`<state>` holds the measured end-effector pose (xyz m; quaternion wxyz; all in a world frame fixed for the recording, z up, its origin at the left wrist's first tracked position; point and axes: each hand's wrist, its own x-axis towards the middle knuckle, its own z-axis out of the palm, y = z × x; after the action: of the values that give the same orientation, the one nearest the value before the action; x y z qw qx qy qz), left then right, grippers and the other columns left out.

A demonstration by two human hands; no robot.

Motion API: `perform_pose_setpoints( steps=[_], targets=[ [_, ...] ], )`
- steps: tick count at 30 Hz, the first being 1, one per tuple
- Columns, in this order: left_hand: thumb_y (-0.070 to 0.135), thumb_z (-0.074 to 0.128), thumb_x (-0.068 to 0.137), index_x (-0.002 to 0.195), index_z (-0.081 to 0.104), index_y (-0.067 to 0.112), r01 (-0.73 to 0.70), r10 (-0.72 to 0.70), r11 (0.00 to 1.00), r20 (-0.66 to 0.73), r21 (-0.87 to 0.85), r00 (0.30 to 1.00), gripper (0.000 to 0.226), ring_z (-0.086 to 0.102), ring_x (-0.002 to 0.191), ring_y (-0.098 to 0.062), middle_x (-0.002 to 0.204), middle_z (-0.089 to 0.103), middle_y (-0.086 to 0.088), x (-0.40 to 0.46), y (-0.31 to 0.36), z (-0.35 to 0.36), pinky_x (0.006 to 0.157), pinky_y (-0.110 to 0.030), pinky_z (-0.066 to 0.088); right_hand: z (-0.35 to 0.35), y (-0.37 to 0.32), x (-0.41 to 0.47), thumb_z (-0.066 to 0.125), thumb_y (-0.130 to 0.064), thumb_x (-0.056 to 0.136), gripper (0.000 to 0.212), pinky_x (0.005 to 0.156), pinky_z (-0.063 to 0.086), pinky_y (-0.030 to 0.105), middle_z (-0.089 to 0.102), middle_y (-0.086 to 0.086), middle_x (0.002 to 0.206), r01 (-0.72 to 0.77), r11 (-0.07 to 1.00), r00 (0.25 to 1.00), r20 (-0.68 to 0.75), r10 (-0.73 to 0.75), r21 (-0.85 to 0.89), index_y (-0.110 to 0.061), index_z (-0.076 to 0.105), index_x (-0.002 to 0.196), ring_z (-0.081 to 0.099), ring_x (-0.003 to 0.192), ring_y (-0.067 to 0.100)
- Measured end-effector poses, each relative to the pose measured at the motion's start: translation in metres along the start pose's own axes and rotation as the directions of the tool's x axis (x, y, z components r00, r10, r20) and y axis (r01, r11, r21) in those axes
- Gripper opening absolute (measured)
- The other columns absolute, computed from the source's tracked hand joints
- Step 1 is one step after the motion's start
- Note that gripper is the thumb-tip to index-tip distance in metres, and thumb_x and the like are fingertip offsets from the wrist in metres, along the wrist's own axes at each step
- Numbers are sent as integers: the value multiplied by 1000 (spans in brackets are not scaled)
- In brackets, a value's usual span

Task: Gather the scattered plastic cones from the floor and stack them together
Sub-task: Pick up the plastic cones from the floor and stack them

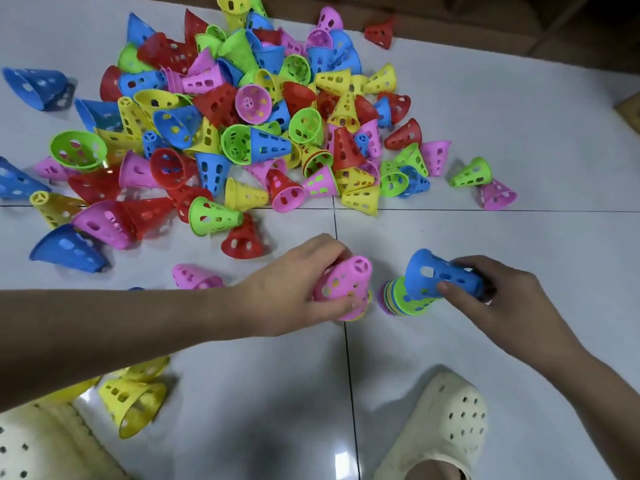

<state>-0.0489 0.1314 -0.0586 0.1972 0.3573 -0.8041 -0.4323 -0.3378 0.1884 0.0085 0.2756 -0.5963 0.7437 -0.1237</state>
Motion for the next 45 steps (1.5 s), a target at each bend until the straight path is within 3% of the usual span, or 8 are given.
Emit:
perform_pose_setpoints(
  steps=[10,18,23,27,32,35,40,45],
  targets=[
    [52,73,79,124,58,27,3,-15,993,102,116,995,53,56,107,-9,116,60,11,13,-20,38,93,-29,48,7,42,11,76,-44,74,27,62,46,31,55,-9,66,-25,962,1000,-13,22,-273,-31,66,96,56,65,7],
    [49,79,80,130,59,28,21,-39,987,106,162,994,58,54,115,-10,124,61,10,20,-25,45,100,-27,44,12,44,8,73,-41,82,21,69,53,36,59,-11,69,-19,978,1000,-5,18,-210,-28,67,98,59,69,8],
    [59,59,85,123,62,24,-55,16,951,126,304,992,53,58,110,-15,118,63,7,14,-40,21,96,-35,49,23,21,15,71,-31,86,10,74,54,39,62,-13,68,12,995,1000,0,-12,-97,-29,67,94,58,68,4],
    [59,48,84,120,62,16,120,-110,849,-50,514,993,58,57,110,-29,118,62,-5,9,-81,-21,96,-43,46,46,-15,28,68,-32,88,8,74,53,36,62,-12,70,130,990,988,86,-126,-51,-27,68,94,59,71,5],
    [51,66,88,138,52,9,373,-362,680,-154,631,919,67,49,123,-37,132,54,-17,-2,-137,-78,106,-49,36,90,-56,62,68,-34,87,13,78,54,36,63,-10,80,225,974,946,238,-220,6,-23,69,93,60,75,9],
    [64,62,85,140,50,16,410,-470,632,-96,658,878,73,51,126,-34,136,57,-14,-15,-153,-90,106,-46,35,125,-73,88,67,-35,89,21,86,52,34,63,-4,96,260,966,912,330,-245,0,-18,68,102,59,83,13],
    [71,56,84,143,48,23,340,-454,611,-35,715,890,76,52,130,-29,140,59,-9,-28,-159,-83,107,-42,33,177,-100,124,58,-41,95,51,104,43,39,51,7,137,360,929,843,456,-286,-83,-20,50,140,51,125,26],
    [68,64,81,141,48,13,413,-484,663,-64,624,873,83,54,124,-35,137,59,-14,-49,-162,-82,103,-43,43,220,-123,137,56,-44,95,53,107,41,39,49,8,131,414,908,818,467,-336,-71,-28,47,146,48,125,28]
  ],
)
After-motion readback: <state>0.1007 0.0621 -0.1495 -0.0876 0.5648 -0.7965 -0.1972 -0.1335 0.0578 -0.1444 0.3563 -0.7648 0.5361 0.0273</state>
